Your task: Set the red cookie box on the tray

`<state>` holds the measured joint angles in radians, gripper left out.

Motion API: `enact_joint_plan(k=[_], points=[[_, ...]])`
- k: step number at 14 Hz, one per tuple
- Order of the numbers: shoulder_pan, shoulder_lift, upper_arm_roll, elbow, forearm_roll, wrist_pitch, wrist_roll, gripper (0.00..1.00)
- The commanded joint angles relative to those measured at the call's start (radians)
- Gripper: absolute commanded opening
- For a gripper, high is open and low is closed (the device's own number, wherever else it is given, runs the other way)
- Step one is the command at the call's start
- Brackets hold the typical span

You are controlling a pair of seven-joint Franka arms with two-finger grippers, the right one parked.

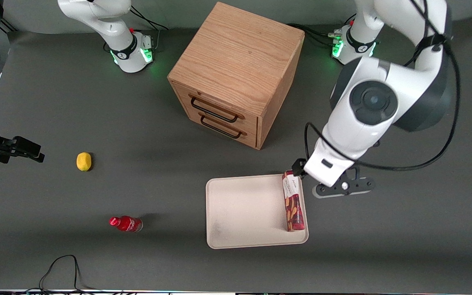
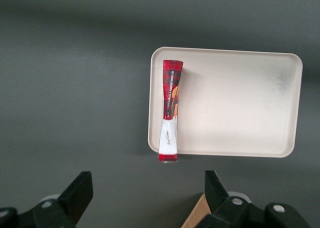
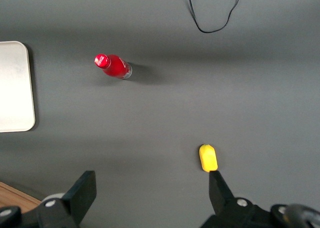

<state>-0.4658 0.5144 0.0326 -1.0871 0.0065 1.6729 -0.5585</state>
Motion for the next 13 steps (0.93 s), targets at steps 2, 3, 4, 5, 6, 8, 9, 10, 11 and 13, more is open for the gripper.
enact_joint_plan(k=[2, 3, 4, 5, 6, 8, 9, 10, 11, 13], points=[[0.004, -0.118, 0.0, -0.037, 0.018, -0.087, -0.015, 1.0], [0.039, -0.14, 0.0, -0.049, 0.018, -0.111, 0.0, 1.0], [0.074, -0.167, -0.002, -0.075, 0.009, -0.117, 0.029, 1.0], [0.093, -0.197, -0.002, -0.106, 0.004, -0.116, 0.085, 1.0], [0.12, -0.23, -0.002, -0.143, 0.004, -0.119, 0.144, 1.0], [0.174, -0.298, -0.002, -0.229, 0.004, -0.116, 0.24, 1.0], [0.2, -0.335, -0.002, -0.275, 0.004, -0.107, 0.274, 1.0], [0.225, -0.361, -0.002, -0.312, 0.006, -0.104, 0.308, 1.0], [0.257, -0.387, -0.002, -0.336, 0.004, -0.102, 0.348, 1.0], [0.318, -0.428, -0.002, -0.376, 0.004, -0.108, 0.405, 1.0]])
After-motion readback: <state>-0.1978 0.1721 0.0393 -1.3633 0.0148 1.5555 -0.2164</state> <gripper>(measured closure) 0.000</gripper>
